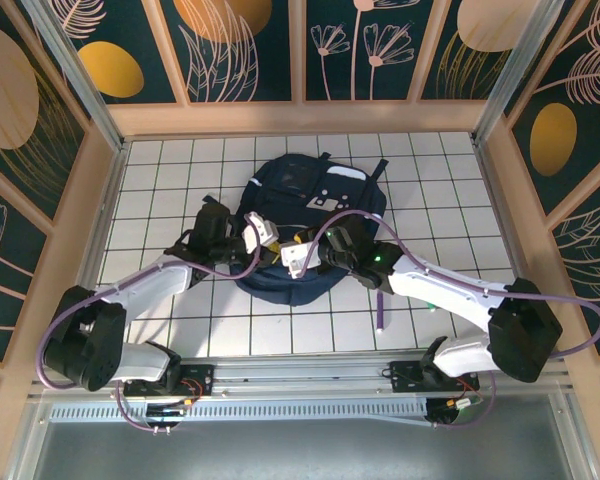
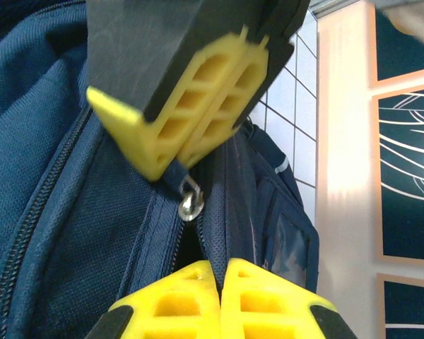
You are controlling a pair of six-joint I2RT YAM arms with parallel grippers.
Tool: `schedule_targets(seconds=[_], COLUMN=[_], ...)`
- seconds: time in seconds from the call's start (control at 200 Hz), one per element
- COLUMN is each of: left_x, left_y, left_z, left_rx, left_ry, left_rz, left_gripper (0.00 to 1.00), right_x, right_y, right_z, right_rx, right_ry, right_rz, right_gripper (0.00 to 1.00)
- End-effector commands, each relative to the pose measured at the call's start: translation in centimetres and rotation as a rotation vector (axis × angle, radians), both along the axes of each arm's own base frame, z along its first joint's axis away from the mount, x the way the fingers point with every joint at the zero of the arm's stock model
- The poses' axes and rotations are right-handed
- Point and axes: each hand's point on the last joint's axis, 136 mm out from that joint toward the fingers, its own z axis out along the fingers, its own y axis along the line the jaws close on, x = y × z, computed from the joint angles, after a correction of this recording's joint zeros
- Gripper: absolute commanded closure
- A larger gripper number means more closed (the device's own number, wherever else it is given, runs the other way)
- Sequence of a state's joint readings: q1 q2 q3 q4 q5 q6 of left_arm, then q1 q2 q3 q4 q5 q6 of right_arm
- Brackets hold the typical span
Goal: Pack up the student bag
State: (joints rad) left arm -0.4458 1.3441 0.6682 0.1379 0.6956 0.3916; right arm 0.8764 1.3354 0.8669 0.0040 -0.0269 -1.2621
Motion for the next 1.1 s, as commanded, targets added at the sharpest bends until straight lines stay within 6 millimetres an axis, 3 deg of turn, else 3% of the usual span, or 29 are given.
schedule_targets(seconds=[0.0,0.13,0.335,0.47,0.57,0.701,0.901,0.961,1.016,1.071,1.096], left_x=[1.9,3.3,5.3,3.4,2.3,0.8,-1.1,-1.5,-1.8,-1.5,-1.0], left_y=[2.9,6.3,10.3,7.2,5.7,3.9,1.8,1.2,0.8,1.0,1.5], left_z=[-0.2,-2.1,-3.4,-1.4,1.2,4.5,6.5,6.7,6.6,6.3,6.2], left_rx=[0.006,0.065,0.125,0.038,-0.005,-0.114,-0.196,-0.216,-0.213,-0.208,-0.198], left_ry=[0.009,0.042,0.061,0.111,0.041,0.040,0.058,0.075,0.077,0.077,0.071], left_rz=[0.149,0.314,0.532,0.323,0.277,0.222,0.174,0.159,0.152,0.183,0.227], left_gripper=[1.00,1.00,1.00,1.00,1.00,1.00,1.00,1.00,1.00,1.00,1.00], right_x=[-0.1,-0.1,0.2,0.7,1.2,2.5,4.4,4.9,4.9,4.7,4.5], right_y=[-0.2,-0.7,-1.9,-2.4,-1.8,-1.5,-0.6,-0.2,0.4,0.9,1.1], right_z=[2.5,3.5,3.9,3.3,2.8,1.9,0.0,-0.3,-0.4,-0.3,-0.3], right_rx=[0.060,0.090,0.100,0.136,0.201,0.219,0.127,0.112,0.099,0.093,0.090], right_ry=[-0.073,-0.088,-0.097,-0.060,-0.016,-0.004,-0.001,-0.013,-0.001,0.014,0.019], right_rz=[0.031,0.028,0.004,-0.040,-0.094,-0.180,-0.281,-0.313,-0.311,-0.295,-0.279], right_gripper=[1.00,1.00,1.00,1.00,0.71,0.55,0.53,0.57,0.73,0.96,1.00])
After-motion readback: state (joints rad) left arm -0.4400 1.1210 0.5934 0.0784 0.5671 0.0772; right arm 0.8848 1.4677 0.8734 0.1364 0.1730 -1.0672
